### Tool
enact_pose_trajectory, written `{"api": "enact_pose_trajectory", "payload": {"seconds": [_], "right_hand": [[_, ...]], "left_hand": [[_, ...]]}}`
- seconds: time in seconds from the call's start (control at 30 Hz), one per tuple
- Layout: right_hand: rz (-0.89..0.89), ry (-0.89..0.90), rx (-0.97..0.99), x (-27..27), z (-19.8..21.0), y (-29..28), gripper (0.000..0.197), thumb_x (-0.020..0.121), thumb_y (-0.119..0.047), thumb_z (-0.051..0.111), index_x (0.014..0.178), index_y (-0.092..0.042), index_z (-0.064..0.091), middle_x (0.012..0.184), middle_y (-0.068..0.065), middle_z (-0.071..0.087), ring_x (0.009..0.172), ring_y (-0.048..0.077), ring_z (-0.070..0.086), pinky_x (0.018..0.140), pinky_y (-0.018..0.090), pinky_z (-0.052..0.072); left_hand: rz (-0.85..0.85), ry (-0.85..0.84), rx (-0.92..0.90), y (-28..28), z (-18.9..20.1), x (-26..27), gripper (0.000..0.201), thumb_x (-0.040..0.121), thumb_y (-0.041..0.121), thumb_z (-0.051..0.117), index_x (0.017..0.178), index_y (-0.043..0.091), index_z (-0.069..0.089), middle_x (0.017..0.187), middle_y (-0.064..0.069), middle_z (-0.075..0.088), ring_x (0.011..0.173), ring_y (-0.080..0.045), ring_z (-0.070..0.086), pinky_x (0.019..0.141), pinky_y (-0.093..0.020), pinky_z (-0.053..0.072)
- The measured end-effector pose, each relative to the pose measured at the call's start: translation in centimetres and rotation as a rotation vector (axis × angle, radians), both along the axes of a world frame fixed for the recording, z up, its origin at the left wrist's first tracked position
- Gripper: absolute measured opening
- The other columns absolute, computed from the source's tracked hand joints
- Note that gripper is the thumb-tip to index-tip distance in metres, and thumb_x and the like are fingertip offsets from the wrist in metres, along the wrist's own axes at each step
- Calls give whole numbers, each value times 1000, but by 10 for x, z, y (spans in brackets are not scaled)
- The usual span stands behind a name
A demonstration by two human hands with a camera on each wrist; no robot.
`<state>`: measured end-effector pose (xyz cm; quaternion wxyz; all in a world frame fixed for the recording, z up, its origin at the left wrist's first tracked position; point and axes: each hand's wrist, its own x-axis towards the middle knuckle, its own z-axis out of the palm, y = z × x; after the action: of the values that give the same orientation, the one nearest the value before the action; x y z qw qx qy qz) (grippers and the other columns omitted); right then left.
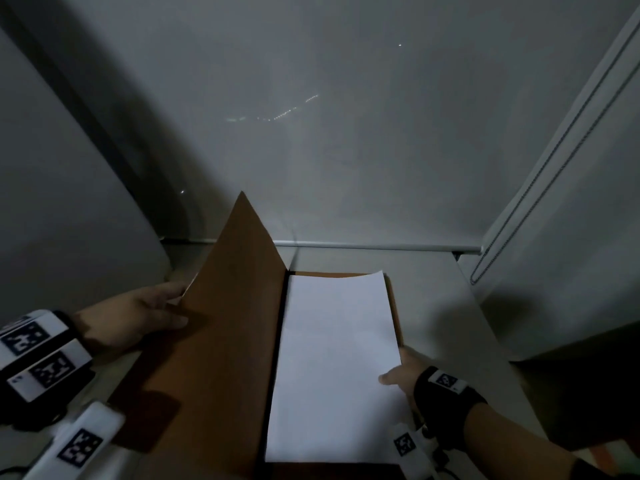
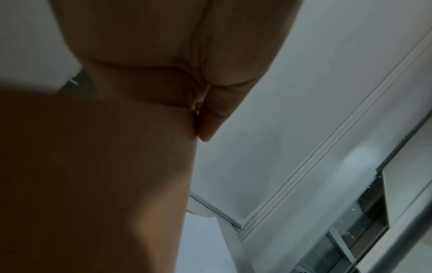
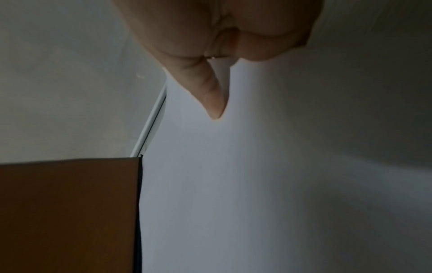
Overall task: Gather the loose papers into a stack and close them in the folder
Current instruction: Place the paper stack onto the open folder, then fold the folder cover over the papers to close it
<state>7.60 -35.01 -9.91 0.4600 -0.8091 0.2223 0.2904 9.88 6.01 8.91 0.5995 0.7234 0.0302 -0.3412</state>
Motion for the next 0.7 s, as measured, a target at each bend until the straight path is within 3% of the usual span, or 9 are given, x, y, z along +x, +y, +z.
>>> {"api": "enact_pose_trajectory", "payload": {"seconds": [0.07, 0.13, 0.27, 0.37, 0.43, 0.5, 0.57, 0.63, 0.7], "right_hand": [[-66, -15, 23, -9, 27, 17, 88, 57, -14, 76, 135, 2, 36, 128, 20, 56, 110, 30, 56, 96, 42, 49], [-55, -29, -22, -10, 34, 23, 68, 77, -15, 68, 134, 3, 35, 127, 19, 56, 105, 26, 55, 89, 31, 48], [6, -110, -215, -9, 48, 18, 44, 91, -30, 48, 127, -5, 48, 122, 12, 57, 111, 27, 55, 87, 24, 42], [-136, -38, -69, -5, 46, 9, 29, 92, -31, 45, 97, -9, 64, 79, 0, 55, 68, 16, 51, 63, 23, 41], [-336, 17, 151, -4, 53, 7, 36, 94, -29, 39, 68, -11, 55, 66, 3, 46, 55, 16, 41, 54, 25, 32], [-440, 68, 292, -3, 61, 1, 47, 95, -38, 33, 69, -6, 56, 69, 11, 51, 60, 23, 46, 62, 30, 37], [-471, 90, 342, -2, 63, -9, 60, 92, -52, 28, 78, -2, 59, 67, 11, 49, 59, 23, 44, 61, 31, 36], [-524, 58, 375, 0, 59, -18, 67, 87, -63, 26, 72, -5, 57, 57, 5, 39, 50, 17, 33, 51, 26, 26], [-487, 68, 363, 2, 59, -23, 65, 83, -68, 28, 72, -9, 54, 54, 2, 35, 46, 15, 28, 48, 25, 22]], "left_hand": [[4, -13, -44, -11, 8, -6, 86, 26, 37, 94, 107, 23, 68, 107, -18, 73, 91, -39, 70, 76, -43, 61], [-19, 4, -143, -27, 19, -14, 80, 21, 47, 93, 95, 24, 75, 105, -16, 74, 90, -34, 71, 67, -34, 63], [-67, 70, -265, -54, 15, -18, 80, 30, 60, 87, 102, 28, 74, 115, -16, 70, 99, -27, 70, 75, -31, 62], [-171, 94, -236, -77, 8, -22, 89, 35, 67, 81, 114, 30, 67, 120, -7, 70, 106, -20, 67, 83, -28, 59], [-250, 78, -152, -97, 1, -26, 90, 33, 74, 75, 113, 34, 64, 120, 4, 69, 110, -12, 65, 83, -22, 55], [-337, 55, -70, -113, -11, -28, 93, 33, 81, 68, 115, 38, 59, 124, 11, 66, 114, -7, 61, 82, -14, 52], [-385, 10, 52, -128, -31, -28, 86, 45, 84, 59, 121, 43, 54, 138, 14, 53, 127, -4, 49, 98, -14, 42], [-425, -73, 193, -140, -56, -29, 75, 65, 76, 53, 127, 34, 52, 146, 11, 40, 133, -1, 32, 107, -13, 25], [-374, -141, 350, -147, -81, -31, 59, 77, 56, 59, 124, 22, 56, 146, 1, 37, 135, -10, 30, 109, -11, 26]]}}
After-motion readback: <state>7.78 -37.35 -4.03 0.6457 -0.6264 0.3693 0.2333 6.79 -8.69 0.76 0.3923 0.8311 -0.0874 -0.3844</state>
